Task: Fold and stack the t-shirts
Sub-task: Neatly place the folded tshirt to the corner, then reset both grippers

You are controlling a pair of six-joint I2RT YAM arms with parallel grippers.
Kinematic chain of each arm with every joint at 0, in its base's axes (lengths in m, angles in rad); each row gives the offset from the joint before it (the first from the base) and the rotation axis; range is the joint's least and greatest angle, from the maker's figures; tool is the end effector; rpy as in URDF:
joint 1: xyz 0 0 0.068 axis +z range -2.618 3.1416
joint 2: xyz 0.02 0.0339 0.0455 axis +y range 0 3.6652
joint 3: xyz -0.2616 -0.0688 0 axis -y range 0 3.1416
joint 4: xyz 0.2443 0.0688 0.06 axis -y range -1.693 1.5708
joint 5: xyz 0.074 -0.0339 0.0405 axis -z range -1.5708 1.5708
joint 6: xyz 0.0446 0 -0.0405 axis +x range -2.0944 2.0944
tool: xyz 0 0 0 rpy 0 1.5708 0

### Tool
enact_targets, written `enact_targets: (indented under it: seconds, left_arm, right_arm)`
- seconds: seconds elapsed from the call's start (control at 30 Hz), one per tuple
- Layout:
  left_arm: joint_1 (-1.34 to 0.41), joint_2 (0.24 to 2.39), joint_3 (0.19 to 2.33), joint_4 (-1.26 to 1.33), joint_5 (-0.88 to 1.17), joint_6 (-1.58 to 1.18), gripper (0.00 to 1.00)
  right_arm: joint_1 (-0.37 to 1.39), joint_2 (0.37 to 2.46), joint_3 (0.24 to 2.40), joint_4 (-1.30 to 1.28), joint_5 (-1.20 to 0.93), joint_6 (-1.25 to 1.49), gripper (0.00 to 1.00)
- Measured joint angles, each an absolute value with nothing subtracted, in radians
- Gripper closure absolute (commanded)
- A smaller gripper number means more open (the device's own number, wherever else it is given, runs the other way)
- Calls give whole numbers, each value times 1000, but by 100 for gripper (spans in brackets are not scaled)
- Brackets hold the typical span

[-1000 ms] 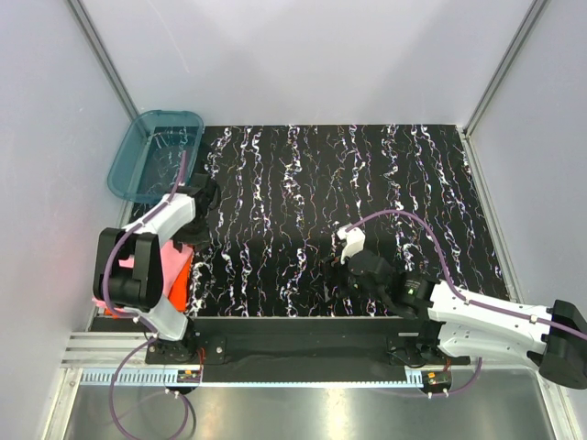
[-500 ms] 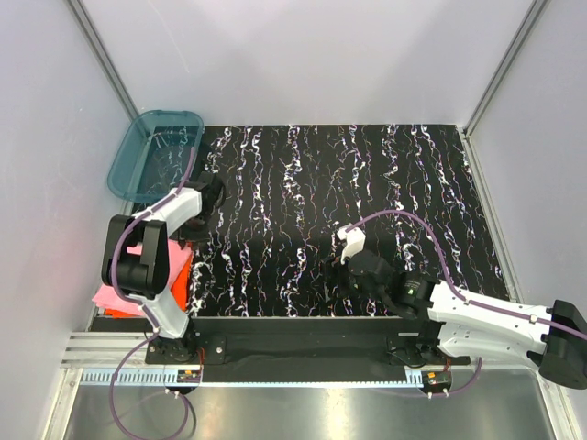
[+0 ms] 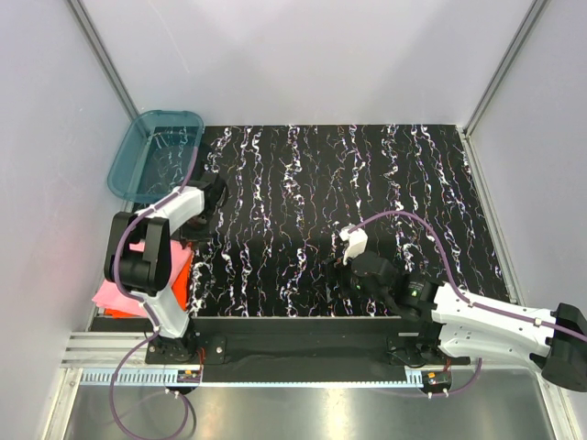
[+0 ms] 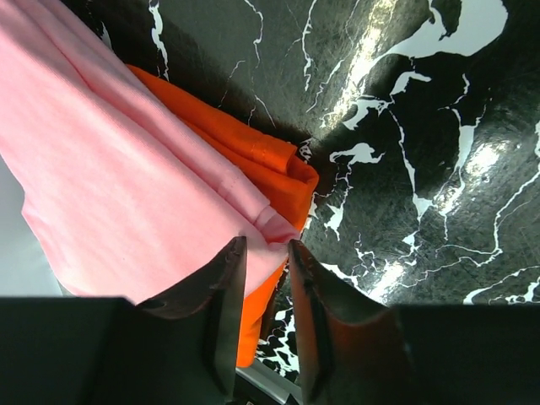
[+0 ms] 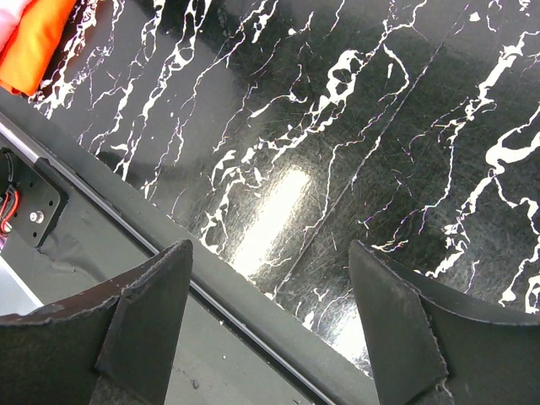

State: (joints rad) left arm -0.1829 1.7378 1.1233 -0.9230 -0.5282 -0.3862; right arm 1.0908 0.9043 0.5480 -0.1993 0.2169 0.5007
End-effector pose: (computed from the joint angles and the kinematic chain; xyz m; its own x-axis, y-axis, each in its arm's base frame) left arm 0.3005 -0.0327 0.1672 -0.9634 -0.1527 -0.2206 -0.2399 0.8581 0.4541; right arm 0.1046 0.1801 0.2281 -0.5890 -0.1161 -0.7998 -0.5689 0.7625 0.3083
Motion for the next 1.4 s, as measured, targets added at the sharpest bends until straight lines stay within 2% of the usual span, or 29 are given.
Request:
enact_targets:
  seconds: [0.13, 0.17, 0.8, 0.83, 0.9, 0.93, 0.97, 1.03, 1.07, 1.13, 1.17, 1.23, 1.4]
  left_arm:
    - [-183, 1753, 1124, -923, -528, -384, 92]
    - [-184, 1759, 1124, -923, -528, -384, 100]
    - [-184, 1768, 1296, -1009, -520, -405, 100]
    - [-184, 1771, 1298, -1008, -520, -405, 98]
    - [-184, 1788, 1300, -1006, -520, -403, 88]
    - [-184, 1799, 1300, -1003, -520, -399, 67]
    - [-184, 1808, 1301, -1002, -521, -392, 55]
    - [-184, 1816, 1300, -999, -512, -395, 41]
    - [-184, 1811, 1300, -999, -507, -398, 29]
    - [-185, 1782, 1298, -997, -483, -404, 19]
    - [-187, 1758, 1296, -996, -465, -410, 10]
    - [-201, 1667, 1285, -990, -400, -424, 1]
    - [-347, 1354, 1177, -865, -186, -524, 1]
  right_arm:
    - [1091, 904, 548, -199, 217, 497, 18]
    - [1091, 904, 548, -199, 217, 497, 18]
    - [1090, 938, 548, -199, 219, 490, 18]
    - [1090, 939, 548, -199, 219, 490, 17]
    - [1089, 939, 548, -199, 219, 490, 17]
    - [1088, 939, 548, -199, 219, 490, 17]
    - [1087, 939, 548, -199, 219, 490, 17]
    - [1086, 939, 548, -199, 220, 490, 17]
    - [1086, 939, 548, -199, 220, 491, 17]
    - [1086, 937, 548, -200, 221, 497, 17]
    - [1085, 934, 548, -204, 223, 506, 17]
    - [1085, 917, 541, -206, 227, 537, 17]
    - [1085, 797, 453, -205, 251, 669, 17]
